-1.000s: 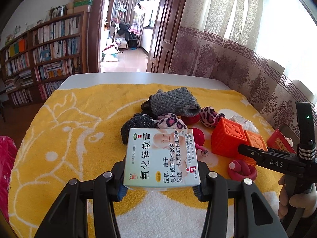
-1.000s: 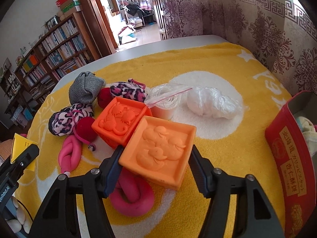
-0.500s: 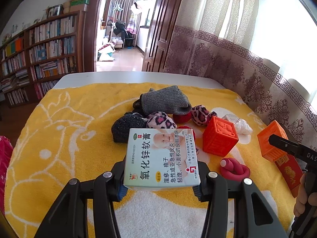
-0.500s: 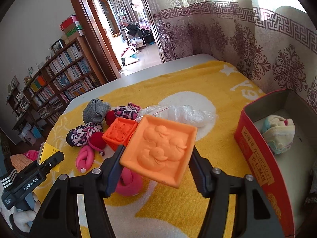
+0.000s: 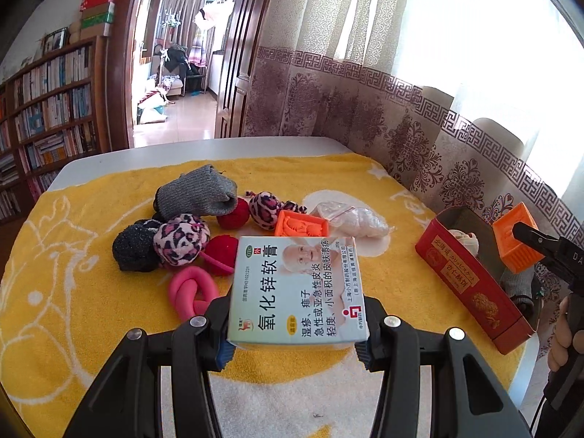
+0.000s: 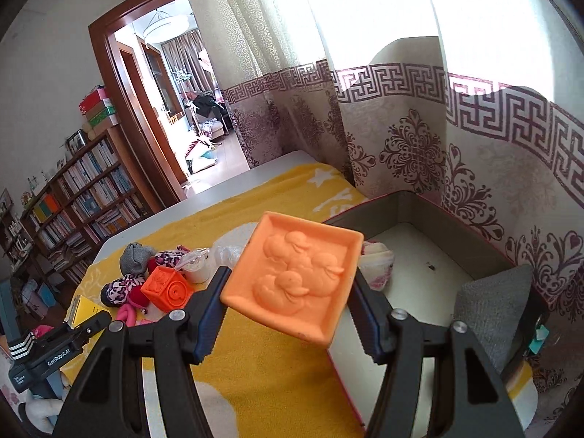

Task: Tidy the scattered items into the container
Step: 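Release the ointment box into the red box with the left tool while the right drops the orange block in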

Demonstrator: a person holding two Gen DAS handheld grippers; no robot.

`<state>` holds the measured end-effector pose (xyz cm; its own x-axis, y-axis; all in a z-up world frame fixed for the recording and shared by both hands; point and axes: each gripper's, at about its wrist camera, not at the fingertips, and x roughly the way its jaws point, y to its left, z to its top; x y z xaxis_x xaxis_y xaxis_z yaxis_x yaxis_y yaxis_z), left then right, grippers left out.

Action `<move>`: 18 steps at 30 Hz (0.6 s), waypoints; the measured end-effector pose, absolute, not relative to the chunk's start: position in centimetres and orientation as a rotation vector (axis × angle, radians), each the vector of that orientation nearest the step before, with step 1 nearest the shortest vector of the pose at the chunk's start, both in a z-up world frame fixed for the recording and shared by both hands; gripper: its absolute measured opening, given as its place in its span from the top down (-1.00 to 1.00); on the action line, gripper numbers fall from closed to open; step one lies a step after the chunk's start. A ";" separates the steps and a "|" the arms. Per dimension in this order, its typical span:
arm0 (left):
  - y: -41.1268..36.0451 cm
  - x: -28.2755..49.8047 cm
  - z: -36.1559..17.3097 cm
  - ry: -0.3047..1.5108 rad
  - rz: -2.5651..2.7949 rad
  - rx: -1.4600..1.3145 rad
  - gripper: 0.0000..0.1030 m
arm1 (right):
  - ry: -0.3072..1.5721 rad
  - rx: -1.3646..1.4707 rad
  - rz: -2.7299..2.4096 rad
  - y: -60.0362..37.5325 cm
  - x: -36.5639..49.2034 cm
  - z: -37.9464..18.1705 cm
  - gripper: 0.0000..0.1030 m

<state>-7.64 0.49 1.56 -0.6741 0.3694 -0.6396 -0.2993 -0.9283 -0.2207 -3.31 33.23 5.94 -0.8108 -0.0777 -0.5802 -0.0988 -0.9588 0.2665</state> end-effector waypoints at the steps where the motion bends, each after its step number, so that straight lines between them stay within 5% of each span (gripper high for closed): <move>1: 1.4 -7.5 1.8 -0.123 2.565 -1.005 -0.01 | 0.461 -0.952 2.929 34.2 -3.0 6.0 -0.29; 18: 18.5 -6.2 5.4 0.081 2.289 -0.887 -0.01 | 0.614 -0.825 2.869 41.1 -1.1 6.4 -0.29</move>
<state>-6.15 18.48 5.36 -0.5428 0.5688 -0.6180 -0.6111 -0.7722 -0.1741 -1.11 41.12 6.43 -0.8494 -0.0205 -0.5273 -0.1973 -0.9144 0.3533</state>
